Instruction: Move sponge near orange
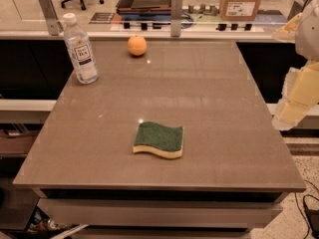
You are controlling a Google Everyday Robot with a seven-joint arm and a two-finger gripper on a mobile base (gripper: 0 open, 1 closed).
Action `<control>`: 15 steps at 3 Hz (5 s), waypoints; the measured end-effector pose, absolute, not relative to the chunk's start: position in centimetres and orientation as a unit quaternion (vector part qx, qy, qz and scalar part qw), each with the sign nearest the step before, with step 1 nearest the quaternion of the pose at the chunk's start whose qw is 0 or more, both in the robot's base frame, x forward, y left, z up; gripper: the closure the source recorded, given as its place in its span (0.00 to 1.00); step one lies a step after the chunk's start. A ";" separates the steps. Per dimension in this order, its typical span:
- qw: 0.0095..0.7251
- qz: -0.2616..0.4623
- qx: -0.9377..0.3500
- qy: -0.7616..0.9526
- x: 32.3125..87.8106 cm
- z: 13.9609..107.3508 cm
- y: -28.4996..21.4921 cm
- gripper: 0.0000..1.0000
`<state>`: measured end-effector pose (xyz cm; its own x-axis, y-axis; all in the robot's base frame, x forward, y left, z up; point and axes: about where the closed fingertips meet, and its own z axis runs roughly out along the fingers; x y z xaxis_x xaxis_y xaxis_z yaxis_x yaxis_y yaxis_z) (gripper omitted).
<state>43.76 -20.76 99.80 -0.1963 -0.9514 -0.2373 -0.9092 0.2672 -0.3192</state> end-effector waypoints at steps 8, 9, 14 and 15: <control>0.446 0.280 -0.502 0.686 48.6 86.4 -3.5 0.00; 0.446 0.280 -0.502 0.686 48.6 86.3 -3.5 0.00; 0.471 0.295 -0.469 0.687 45.9 82.8 -3.0 0.38; 0.471 0.294 -0.476 0.682 45.4 82.2 -2.2 0.62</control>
Offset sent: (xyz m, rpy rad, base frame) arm -0.0047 0.0509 -0.0423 0.3721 0.0547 0.1113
